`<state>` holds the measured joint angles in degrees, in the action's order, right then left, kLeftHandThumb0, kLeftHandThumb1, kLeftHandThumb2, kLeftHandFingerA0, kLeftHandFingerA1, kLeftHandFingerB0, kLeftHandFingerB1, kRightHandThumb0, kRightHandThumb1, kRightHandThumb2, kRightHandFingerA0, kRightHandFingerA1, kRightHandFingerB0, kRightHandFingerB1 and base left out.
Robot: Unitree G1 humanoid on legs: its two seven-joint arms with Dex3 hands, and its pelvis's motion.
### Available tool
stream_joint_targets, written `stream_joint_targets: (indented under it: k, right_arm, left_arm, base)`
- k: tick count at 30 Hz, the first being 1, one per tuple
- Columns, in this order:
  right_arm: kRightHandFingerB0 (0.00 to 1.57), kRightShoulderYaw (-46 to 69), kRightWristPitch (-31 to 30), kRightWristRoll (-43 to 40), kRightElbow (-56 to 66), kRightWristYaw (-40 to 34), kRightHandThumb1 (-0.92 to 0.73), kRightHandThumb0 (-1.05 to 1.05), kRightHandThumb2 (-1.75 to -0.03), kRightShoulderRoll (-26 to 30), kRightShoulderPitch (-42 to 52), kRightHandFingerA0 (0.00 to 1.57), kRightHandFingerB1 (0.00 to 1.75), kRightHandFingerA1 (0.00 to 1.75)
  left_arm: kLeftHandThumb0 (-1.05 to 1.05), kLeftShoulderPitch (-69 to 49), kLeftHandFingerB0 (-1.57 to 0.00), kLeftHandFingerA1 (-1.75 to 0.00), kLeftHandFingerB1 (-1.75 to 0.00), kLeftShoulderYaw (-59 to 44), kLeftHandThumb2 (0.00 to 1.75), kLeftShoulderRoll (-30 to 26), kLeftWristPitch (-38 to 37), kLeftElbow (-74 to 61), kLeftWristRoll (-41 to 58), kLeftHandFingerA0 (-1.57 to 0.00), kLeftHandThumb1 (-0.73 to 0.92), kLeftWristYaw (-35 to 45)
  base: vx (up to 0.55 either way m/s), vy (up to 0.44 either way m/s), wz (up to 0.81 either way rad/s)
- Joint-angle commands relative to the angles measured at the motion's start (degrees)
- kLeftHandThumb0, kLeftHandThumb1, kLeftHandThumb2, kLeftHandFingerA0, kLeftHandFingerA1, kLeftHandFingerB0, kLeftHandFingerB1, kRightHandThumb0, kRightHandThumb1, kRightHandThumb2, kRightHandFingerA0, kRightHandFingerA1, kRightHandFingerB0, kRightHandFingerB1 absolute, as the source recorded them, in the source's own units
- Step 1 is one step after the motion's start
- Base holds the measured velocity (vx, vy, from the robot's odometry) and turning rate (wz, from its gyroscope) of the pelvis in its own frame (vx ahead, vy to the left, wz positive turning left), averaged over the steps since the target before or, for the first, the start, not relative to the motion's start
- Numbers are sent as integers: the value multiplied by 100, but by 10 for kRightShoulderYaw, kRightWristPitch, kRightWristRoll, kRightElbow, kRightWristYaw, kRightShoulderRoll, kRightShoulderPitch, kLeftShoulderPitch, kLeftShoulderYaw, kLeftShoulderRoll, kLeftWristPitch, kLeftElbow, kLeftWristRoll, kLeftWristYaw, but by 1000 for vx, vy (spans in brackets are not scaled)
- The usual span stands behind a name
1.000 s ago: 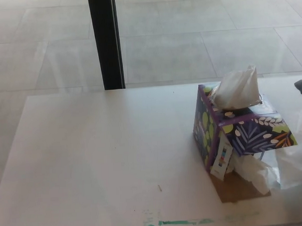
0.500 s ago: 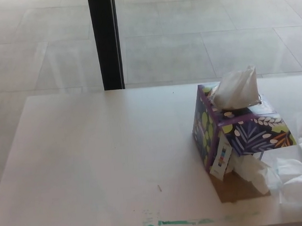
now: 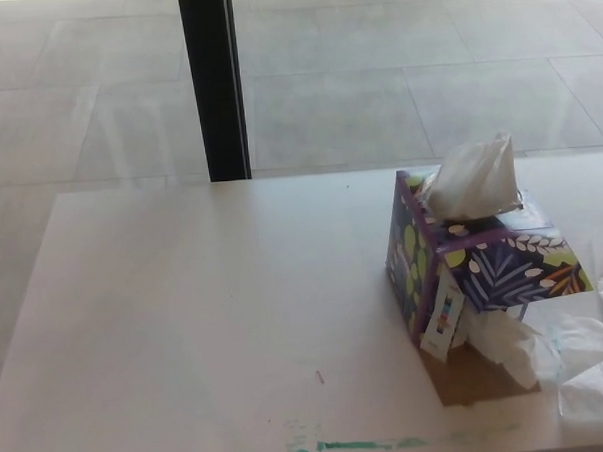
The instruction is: The robot uses its right hand to pull out a tissue from the tissue box kept in the middle of the desk and put it on the right side
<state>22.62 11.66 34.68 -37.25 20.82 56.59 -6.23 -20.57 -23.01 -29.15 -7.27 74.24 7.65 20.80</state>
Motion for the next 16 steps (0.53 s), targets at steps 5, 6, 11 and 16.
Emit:
stream_joint_targets:
  k: [5, 6, 11, 16]
  right_arm:
    - [49, 343, 48, -335, -265, -238, -60, -42, -58, -232, 164, 62, 68, 128]
    - [49, 344, 49, -334, -267, -238, -60, -42, -58, -232, 164, 62, 68, 128]
    - [48, 348, 37, -335, -278, -212, -58, -38, -61, -274, 162, 82, 69, 138]
    - [48, 377, 20, -358, -293, -198, -58, -34, -62, -300, 159, 80, 68, 126]
  left_arm:
    - [-85, -3, -56, -53, -46, -6, 73, -8, -17, 3, 6, -66, 92, -14]
    - [-85, -3, -56, -53, -46, -6, 73, -8, -17, 3, 6, -66, 92, -14]
    - [-85, 2, -57, -55, -47, -10, 72, -9, -6, 1, 9, -64, 92, -18]
    - [-85, 13, -52, -54, -46, -3, 71, -21, 6, 2, 2, -58, 92, -17]
  base:
    - [0, 0, 0]
    - [0, 0, 0]
    - [0, 0, 0]
    - [0, 0, 0]
